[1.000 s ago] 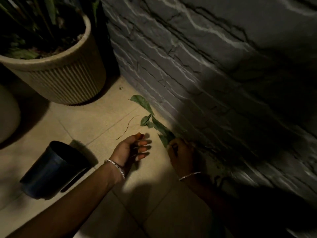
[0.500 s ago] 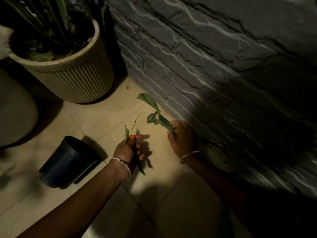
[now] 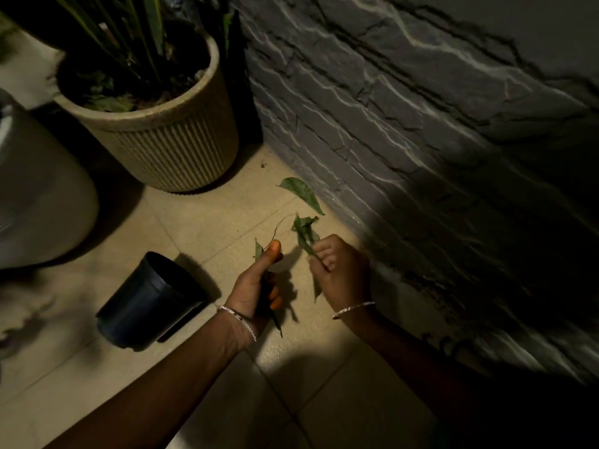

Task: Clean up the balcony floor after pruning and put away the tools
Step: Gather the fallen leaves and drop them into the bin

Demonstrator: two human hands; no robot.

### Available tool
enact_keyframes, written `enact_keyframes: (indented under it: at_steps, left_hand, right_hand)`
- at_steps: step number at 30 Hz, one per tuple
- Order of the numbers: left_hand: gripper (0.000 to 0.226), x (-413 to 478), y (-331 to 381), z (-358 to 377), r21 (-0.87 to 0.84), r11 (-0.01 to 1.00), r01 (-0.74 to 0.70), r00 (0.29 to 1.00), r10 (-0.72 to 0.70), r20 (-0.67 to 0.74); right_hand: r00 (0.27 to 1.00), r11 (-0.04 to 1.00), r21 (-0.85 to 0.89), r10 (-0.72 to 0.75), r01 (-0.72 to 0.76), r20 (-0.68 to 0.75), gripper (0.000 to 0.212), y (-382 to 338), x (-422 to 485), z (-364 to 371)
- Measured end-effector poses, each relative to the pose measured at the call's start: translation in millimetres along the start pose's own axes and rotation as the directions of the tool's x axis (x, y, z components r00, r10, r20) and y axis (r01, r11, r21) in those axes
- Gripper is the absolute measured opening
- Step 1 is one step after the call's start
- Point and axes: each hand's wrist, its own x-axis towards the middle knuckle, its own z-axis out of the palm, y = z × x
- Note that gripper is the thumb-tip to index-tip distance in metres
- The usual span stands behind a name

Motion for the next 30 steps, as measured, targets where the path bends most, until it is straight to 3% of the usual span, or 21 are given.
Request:
enact_keyframes:
  at_steps: [3, 7, 10, 12, 15, 17, 19, 22, 24, 26, 30]
  left_hand:
    - [0.031, 3, 2, 1, 0.047, 0.998, -0.048, 0.999, 0.049, -0.008]
    - [0.038, 7, 5, -5, 0.072, 0.997, -0.009, 0.975, 0.025, -0.22]
    - [0.041, 7, 7, -10, 0.018, 0.999, -0.048, 0.96, 0.051, -0.275]
    - [0.039, 4, 9, -13, -0.076, 0.996, -0.051, 0.96, 0.028, -0.279]
    - [0.035, 1, 11, -19, -0.053, 0.995, -0.084, 0.95, 0.064, -0.307]
    - [0.035, 2, 11, -20, -0.021, 0.995, -0.093, 0.952, 0.083, -0.295]
    - [0.04, -2, 11, -16, -0.013, 0.997, -0.072, 0.965, 0.066, -0.254]
    - [0.043, -8, 6, -12, 0.018, 0.999, -0.039, 0.982, 0.041, -0.186]
    - [0.044, -8, -2, -13, -0.003, 1.0, 0.01, 0.993, -0.011, -0.118]
    - [0.048, -8, -13, -10, -0.021, 0.997, 0.071, 0.997, -0.072, -0.037]
    - [0.05, -5, -31, 4, -0.064, 0.989, 0.136, 0.989, -0.139, -0.057]
  right_hand:
    - [0.994, 0.976, 0.193, -0.104, 0.098, 0.021, 0.013, -33, -29, 8]
    - [0.988, 0.945, 0.319, -0.114, 0.075, 0.105, 0.007, -38, -30, 11]
    - [0.99, 0.985, 0.101, -0.137, 0.138, -0.02, 0.01, -13, 2, 11]
    - [0.972, 0.972, -0.098, -0.222, 0.215, -0.076, 0.029, 6, 31, 16]
    - [0.944, 0.882, -0.336, -0.304, 0.33, 0.128, 0.051, 28, 62, 31]
    - [0.924, 0.848, -0.383, -0.282, 0.366, 0.259, 0.046, 36, 68, 38]
    - [0.908, 0.817, -0.402, -0.336, 0.414, 0.251, 0.036, 41, 63, 41]
    - [0.933, 0.88, -0.31, -0.331, 0.359, 0.142, 0.023, 29, 40, 31]
    - [0.973, 0.967, -0.113, -0.222, 0.227, 0.06, 0.023, 8, 13, 24]
    - [0.992, 0.986, 0.114, -0.122, 0.119, 0.019, 0.028, -16, -19, 19]
    - [0.965, 0.972, 0.142, -0.21, 0.188, 0.157, 0.022, -27, -67, 19]
